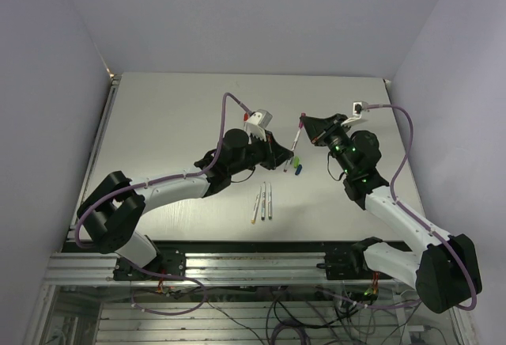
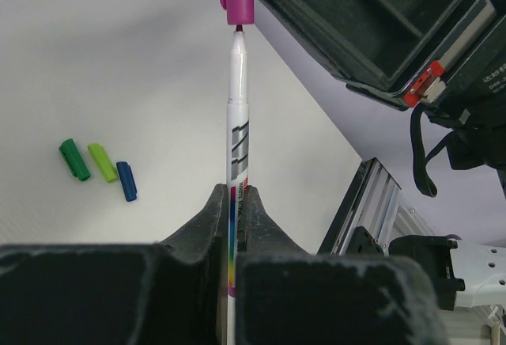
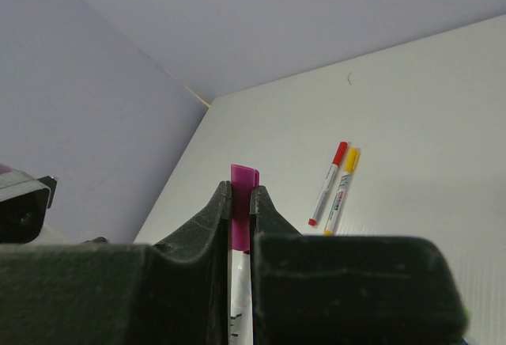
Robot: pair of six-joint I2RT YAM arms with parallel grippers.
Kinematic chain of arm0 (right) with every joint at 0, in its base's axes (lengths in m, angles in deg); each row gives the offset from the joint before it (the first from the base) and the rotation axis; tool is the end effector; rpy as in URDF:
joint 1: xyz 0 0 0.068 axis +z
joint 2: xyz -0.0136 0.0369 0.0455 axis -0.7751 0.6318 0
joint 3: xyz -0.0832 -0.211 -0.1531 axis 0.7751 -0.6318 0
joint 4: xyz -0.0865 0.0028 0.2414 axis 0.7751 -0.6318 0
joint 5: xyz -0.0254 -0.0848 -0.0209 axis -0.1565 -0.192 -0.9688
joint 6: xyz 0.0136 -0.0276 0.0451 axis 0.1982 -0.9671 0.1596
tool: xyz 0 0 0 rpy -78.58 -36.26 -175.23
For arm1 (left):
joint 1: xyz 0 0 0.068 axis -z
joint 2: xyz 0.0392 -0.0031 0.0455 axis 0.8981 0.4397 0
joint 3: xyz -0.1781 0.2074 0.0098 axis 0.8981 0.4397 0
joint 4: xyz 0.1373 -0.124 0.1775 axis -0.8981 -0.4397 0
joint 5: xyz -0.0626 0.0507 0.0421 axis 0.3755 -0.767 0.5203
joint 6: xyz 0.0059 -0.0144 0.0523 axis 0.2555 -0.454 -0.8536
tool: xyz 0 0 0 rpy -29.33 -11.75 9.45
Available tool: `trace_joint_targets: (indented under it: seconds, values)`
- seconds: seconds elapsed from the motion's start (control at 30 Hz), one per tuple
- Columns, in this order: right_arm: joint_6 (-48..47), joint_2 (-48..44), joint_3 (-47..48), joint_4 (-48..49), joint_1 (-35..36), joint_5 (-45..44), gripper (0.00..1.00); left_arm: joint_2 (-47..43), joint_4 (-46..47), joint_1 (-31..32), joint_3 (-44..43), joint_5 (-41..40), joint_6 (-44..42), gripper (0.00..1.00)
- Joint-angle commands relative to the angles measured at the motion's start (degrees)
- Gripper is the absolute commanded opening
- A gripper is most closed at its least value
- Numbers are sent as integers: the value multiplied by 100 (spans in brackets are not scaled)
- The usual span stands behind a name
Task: Insert the pens into the pen caps
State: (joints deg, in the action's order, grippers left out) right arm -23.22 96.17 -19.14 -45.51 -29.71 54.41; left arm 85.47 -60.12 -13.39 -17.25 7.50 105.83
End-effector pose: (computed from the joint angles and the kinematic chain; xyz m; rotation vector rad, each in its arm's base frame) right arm 0.2246 0.0897 0.2984 0.2034 1.5450 0.9272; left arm 0.2159 -0.2714 0.2710 0.3649 1.8228 -1.2336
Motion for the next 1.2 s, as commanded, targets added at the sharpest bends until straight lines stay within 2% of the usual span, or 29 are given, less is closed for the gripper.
trace_joint_targets:
  seconds: [0.0, 0.27, 0.7, 0.83, 1.03, 1.17]
  values:
    - [-149, -85, -91, 104, -10, -100, 0, -101, 320, 36, -25, -19, 18, 7]
    - [-151, -30, -71, 142, -10, -113, 0, -147, 298, 29, 42, -111, 35, 7]
    - [47, -165, -314, -39, -1, 528, 0, -140, 823, 30, 124, -752, 181, 7]
    - [-55, -82, -398, -5, -1, 976, 0, -71, 1166, 35, 82, -809, 233, 7]
    - [189, 177, -674, 644, 0, 1856, 0, 71, 1793, 35, 130, -909, 366, 7]
    - [109, 269, -608, 380, -1, 1937, 0, 57, 1779, -11, 8, -1095, 201, 7]
